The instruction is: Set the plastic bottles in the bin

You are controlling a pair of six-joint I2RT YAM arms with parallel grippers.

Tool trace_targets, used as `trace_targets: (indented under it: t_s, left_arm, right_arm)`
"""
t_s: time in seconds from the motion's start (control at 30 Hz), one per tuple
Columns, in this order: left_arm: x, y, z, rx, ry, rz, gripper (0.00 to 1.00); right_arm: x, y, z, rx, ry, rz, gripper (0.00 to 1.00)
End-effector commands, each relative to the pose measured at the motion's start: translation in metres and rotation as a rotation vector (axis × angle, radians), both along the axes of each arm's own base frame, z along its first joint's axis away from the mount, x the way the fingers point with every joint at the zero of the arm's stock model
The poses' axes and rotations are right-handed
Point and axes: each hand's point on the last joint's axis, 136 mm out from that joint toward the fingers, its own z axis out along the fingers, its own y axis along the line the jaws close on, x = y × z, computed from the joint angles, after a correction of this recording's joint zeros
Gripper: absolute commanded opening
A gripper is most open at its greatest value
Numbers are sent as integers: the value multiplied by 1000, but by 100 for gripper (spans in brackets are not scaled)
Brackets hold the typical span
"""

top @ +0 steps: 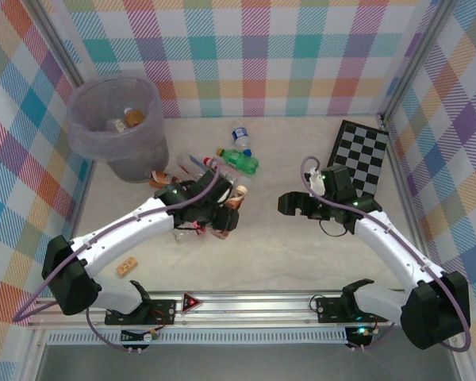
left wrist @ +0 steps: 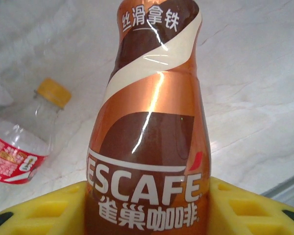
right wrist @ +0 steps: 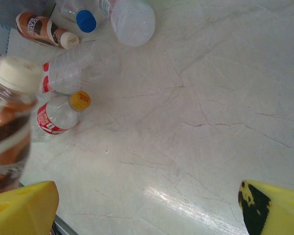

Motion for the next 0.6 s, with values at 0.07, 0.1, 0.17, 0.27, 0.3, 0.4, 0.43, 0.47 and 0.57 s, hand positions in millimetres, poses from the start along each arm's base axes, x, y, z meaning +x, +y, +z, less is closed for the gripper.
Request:
trace_targets:
  t_s: [0.07,0.1,0.17,0.27,0.3,0.4,0.43,0.47,0.57]
  left_arm:
    - [24,11,47,-72,-25,3,30]
    - [33,17,58,-100,-37,27,28]
    - [50,28,79,-154,-61,80,25]
    - [79,54,110,-206,-121,178,20]
    - [90,66,122,-213,-151,217,19]
    - [119,103,156,-246,-222,340,11]
    - [128,114,166,-261,-242,377,9]
    - [136,126,177,-278,-264,411,6]
    - [160,160,201,-308,-306,505,0]
  right_arm:
    - [-6,-2,3,22,-3,-6,94]
    - [-6,-2,4,21,-6,-6,94]
    - [-8,-3,6,21,-8,-6,94]
    - [-10,-4,4,20,-7,-9,94]
    - [-11,-4,3,20,-4,-9,94]
    - [-13,-5,1,20,5,-8,94]
    - [-14,-5,1,21,4,-8,94]
    - [-14,-5,2,21,-1,-11,94]
    - [-17,-8,3,18,-10,-17,94]
